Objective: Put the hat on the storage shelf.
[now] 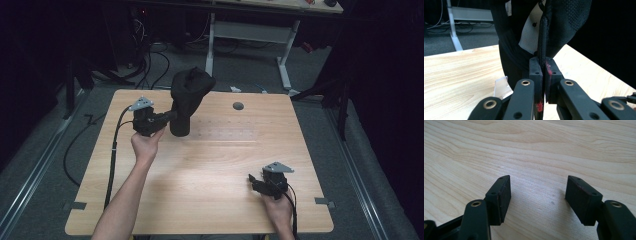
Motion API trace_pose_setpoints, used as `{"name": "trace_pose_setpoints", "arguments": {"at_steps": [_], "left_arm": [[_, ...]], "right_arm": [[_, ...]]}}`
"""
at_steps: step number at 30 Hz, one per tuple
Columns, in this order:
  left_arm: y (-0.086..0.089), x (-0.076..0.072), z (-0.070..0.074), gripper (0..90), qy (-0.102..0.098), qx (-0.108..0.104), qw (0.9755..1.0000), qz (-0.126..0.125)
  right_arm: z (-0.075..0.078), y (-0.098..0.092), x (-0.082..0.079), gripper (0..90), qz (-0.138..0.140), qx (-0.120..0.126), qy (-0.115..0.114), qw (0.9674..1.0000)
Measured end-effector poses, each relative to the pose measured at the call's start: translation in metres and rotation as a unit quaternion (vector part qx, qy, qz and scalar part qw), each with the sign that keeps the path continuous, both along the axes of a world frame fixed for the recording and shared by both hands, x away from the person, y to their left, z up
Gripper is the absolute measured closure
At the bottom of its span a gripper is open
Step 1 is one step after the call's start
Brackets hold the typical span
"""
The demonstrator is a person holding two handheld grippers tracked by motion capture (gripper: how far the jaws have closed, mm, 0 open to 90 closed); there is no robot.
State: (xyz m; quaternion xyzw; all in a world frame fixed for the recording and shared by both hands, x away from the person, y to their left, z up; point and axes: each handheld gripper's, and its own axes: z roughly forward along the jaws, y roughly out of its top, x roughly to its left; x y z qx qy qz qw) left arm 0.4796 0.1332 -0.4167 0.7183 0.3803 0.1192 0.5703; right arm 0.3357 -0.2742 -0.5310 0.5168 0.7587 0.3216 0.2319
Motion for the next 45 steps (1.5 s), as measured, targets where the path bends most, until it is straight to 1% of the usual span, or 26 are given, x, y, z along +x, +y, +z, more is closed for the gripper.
{"name": "trace_pose_setpoints", "arguments": {"at_steps": [3,7,10,16,20,24,29,33,39,45], "left_arm": [[-0.001,0.000,-0.003,86.1,0.002,0.000,1.0000,-0.001],[-0.001,0.001,-0.009,86.0,0.010,-0.001,1.0000,-0.001],[0.000,0.001,-0.014,86.0,0.013,-0.006,0.9999,0.001],[0.007,-0.001,-0.019,85.6,0.025,-0.022,0.9994,0.009],[0.014,-0.003,-0.023,85.0,0.037,-0.031,0.9987,0.016],[0.019,-0.003,-0.025,84.3,0.045,-0.033,0.9983,0.020],[0.019,-0.002,-0.028,81.9,0.058,-0.025,0.9978,0.021],[0.020,-0.002,-0.031,78.1,0.066,-0.026,0.9972,0.023],[0.021,-0.004,-0.029,71.0,0.067,-0.017,0.9972,0.029],[0.024,-0.006,-0.027,61.5,0.067,-0.008,0.9970,0.036]], "right_arm": [[0.000,0.000,0.000,37.4,-0.001,0.001,0.000,1.0000],[0.000,0.000,0.000,37.4,-0.001,0.001,0.000,1.0000],[0.000,0.000,0.000,37.3,0.000,0.000,0.000,1.0000],[0.000,0.000,0.000,37.3,0.001,0.000,0.000,1.0000],[0.000,0.000,0.000,37.3,0.001,-0.001,0.000,1.0000],[0.000,0.000,0.000,37.3,0.000,-0.001,0.000,1.0000],[0.000,0.000,0.000,37.3,0.001,0.000,0.000,1.0000],[0.000,0.000,0.000,37.3,0.000,0.000,0.000,1.0000],[0.000,0.000,0.000,37.3,0.001,0.000,0.000,1.0000],[0.000,0.000,0.000,37.3,0.000,0.000,0.000,1.0000]]}}
